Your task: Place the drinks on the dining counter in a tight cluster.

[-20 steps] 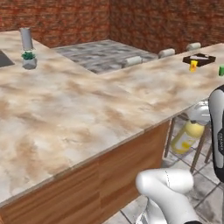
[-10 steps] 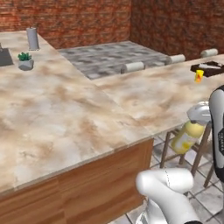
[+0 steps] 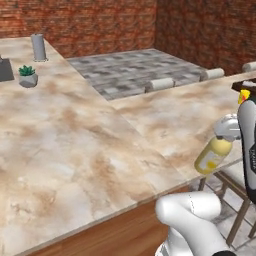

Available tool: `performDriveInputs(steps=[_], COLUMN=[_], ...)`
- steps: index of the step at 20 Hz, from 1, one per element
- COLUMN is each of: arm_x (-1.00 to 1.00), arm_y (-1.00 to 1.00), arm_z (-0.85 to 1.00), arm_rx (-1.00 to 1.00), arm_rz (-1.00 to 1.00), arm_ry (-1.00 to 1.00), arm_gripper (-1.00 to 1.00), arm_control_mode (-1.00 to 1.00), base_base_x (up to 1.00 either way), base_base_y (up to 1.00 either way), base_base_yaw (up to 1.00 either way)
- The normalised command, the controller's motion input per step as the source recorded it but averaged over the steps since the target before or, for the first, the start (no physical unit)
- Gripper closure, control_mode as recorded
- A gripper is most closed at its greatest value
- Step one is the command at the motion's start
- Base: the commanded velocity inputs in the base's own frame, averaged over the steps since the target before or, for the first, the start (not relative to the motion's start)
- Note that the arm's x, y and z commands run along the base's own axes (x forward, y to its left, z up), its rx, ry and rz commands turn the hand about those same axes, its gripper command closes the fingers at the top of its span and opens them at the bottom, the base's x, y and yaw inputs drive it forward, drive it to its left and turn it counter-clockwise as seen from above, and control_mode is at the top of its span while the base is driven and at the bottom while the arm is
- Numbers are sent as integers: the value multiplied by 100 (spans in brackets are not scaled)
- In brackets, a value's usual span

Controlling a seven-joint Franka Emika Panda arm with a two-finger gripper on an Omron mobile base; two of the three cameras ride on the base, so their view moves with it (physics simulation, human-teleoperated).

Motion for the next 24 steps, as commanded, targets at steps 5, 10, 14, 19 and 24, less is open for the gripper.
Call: performDriveInputs(steps=[5, 10, 14, 19, 24], arm_x=[0, 0, 0, 0, 0], arm_y=[0, 0, 0, 0, 0], arm_z=[0, 0, 0, 0, 0], arm_rx=[0, 0, 0, 0, 0], arm_rz=[0, 0, 0, 0, 0], arm_ry=[0, 0, 0, 0, 0], arm_gripper=[100, 100, 100, 100, 100], arm_control_mode=[100, 100, 100, 100, 100], base_base_x=[28, 5, 6, 14, 13], base_base_y=[4, 0, 4, 3, 0], base_base_yaw=[0, 3, 11, 32, 33])
